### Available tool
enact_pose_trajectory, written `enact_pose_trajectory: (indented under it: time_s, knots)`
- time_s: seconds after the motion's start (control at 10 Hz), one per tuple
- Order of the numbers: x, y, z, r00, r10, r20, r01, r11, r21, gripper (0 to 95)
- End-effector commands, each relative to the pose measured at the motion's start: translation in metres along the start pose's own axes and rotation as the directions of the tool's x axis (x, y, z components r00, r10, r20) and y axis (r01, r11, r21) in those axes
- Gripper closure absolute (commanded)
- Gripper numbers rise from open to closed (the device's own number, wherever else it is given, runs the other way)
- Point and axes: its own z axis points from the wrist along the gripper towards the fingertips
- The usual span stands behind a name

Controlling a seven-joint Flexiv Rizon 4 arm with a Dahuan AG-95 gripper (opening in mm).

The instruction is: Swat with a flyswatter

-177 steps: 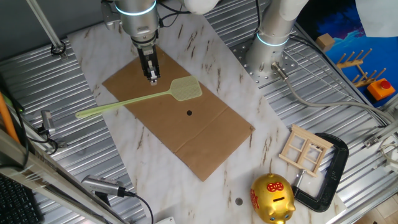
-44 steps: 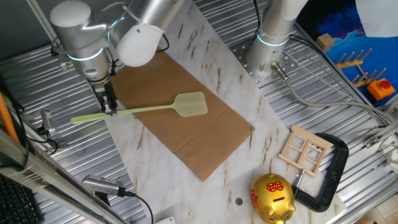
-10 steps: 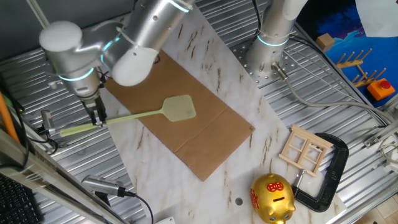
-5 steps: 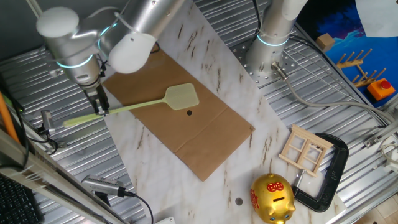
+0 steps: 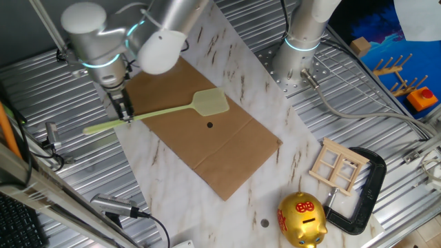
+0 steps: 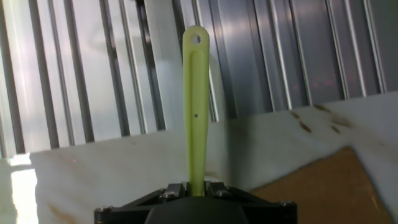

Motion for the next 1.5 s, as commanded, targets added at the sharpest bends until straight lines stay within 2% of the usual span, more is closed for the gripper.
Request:
enact_pose_trajectory:
  time_s: [0.1, 0.4, 0.5, 0.6, 0.7, 0.8, 0.9, 1.0, 1.2, 1.4, 1.5]
  knots:
    - [0.007, -0.003, 0.003, 1.000, -0.005, -0.002, 0.005, 1.000, 0.003, 95.0]
    - [0.011, -0.006, 0.004, 1.000, -0.023, 0.002, 0.023, 1.000, -0.001, 95.0]
    - [0.011, -0.006, 0.004, 1.000, -0.030, 0.003, 0.030, 1.000, -0.002, 76.0]
    - [0.011, -0.006, 0.004, 0.999, -0.033, 0.004, 0.033, 0.999, -0.003, 76.0]
    - [0.011, -0.006, 0.004, 0.999, -0.038, 0.004, 0.038, 0.999, -0.004, 57.0]
    - [0.011, -0.006, 0.003, 0.999, -0.053, 0.003, 0.053, 0.999, -0.005, 76.0]
    - [0.011, -0.005, 0.001, 0.995, -0.101, 0.000, 0.101, 0.995, 0.001, 76.0]
    - [0.012, -0.006, 0.000, 0.991, -0.134, -0.003, 0.134, 0.991, 0.007, 95.0]
    - [0.009, -0.013, -0.004, 0.974, -0.226, -0.010, 0.226, 0.974, 0.005, 95.0]
    - [0.002, -0.027, -0.011, 0.960, -0.281, -0.021, 0.281, 0.960, 0.004, 95.0]
    - [0.003, -0.028, -0.012, 0.957, -0.287, -0.025, 0.288, 0.958, 0.004, 95.0]
